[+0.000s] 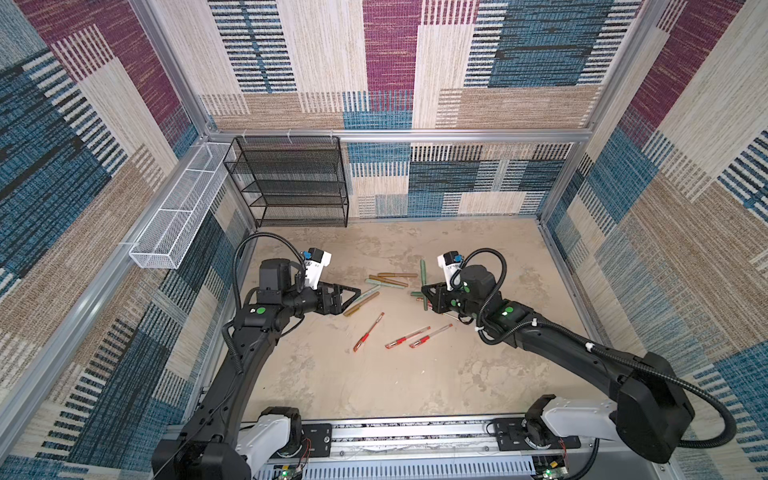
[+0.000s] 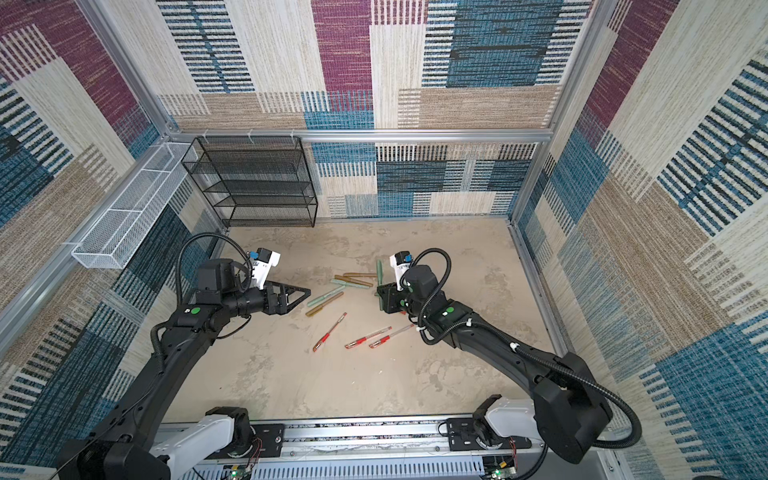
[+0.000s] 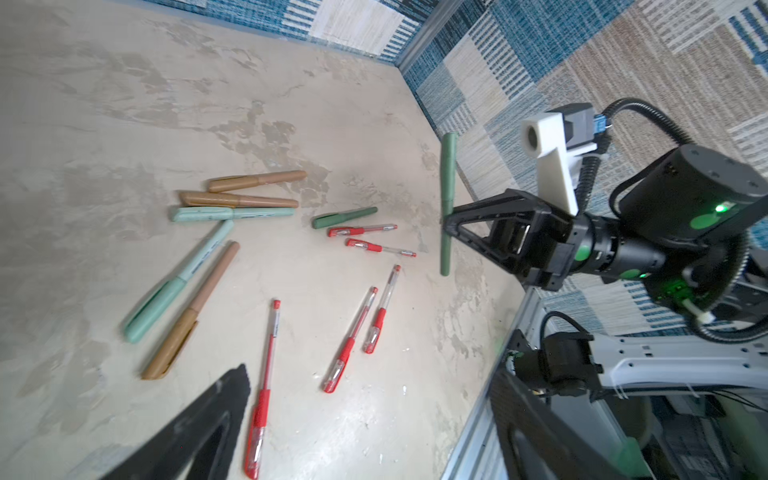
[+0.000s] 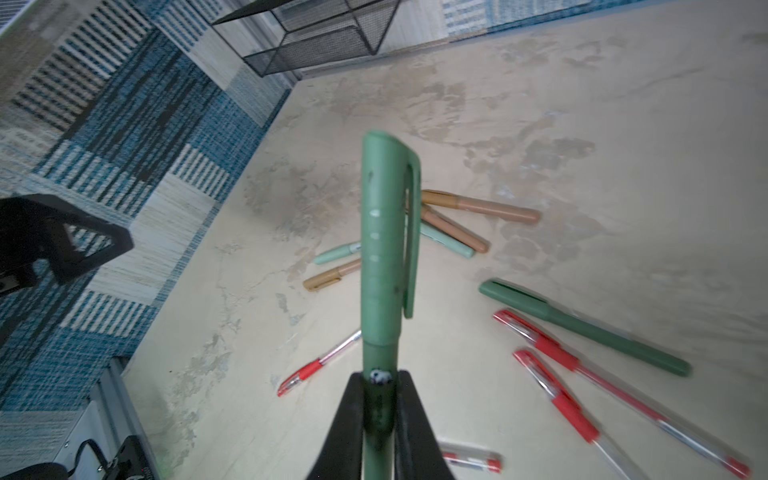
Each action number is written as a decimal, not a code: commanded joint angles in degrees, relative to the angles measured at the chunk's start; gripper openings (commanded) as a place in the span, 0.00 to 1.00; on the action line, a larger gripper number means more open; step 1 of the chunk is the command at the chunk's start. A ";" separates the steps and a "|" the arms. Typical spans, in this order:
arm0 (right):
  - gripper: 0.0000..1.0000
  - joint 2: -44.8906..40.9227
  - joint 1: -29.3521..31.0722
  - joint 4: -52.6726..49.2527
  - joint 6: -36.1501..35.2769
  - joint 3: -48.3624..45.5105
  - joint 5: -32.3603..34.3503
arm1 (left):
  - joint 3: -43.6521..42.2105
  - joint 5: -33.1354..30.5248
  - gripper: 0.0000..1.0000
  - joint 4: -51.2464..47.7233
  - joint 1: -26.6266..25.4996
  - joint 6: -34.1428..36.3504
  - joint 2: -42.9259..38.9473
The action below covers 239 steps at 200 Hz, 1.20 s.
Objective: Open the pen caps
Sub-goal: 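Lift the green pen upright with the right gripper while the left gripper grasps its cap, then pull the right gripper away from the left gripper to uncap the pen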
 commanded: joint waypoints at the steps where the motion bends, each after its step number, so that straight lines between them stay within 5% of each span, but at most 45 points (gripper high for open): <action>1: 0.12 3.17 4.65 10.96 0.72 2.37 0.23 | 2.62 1.78 0.94 2.23 -0.86 -4.83 3.13; 110: 0.12 21.03 13.79 11.96 2.74 15.53 1.95 | 7.78 -6.40 0.75 2.73 -4.28 -5.54 12.79; 140: 0.12 24.00 14.62 9.83 2.40 19.32 1.54 | 7.94 -8.75 0.60 2.24 -4.35 -5.13 12.76; 176: 0.12 25.06 15.42 8.77 1.84 20.73 1.35 | 7.21 -11.61 0.31 2.21 -4.28 -4.75 12.27; 208: 0.13 24.62 16.32 9.97 1.77 20.07 1.29 | 6.90 -11.49 0.19 2.80 -4.27 -4.73 11.96; 239: 0.28 24.65 16.50 8.90 2.07 19.96 2.40 | 6.79 -11.97 0.01 2.38 -4.28 -4.32 11.38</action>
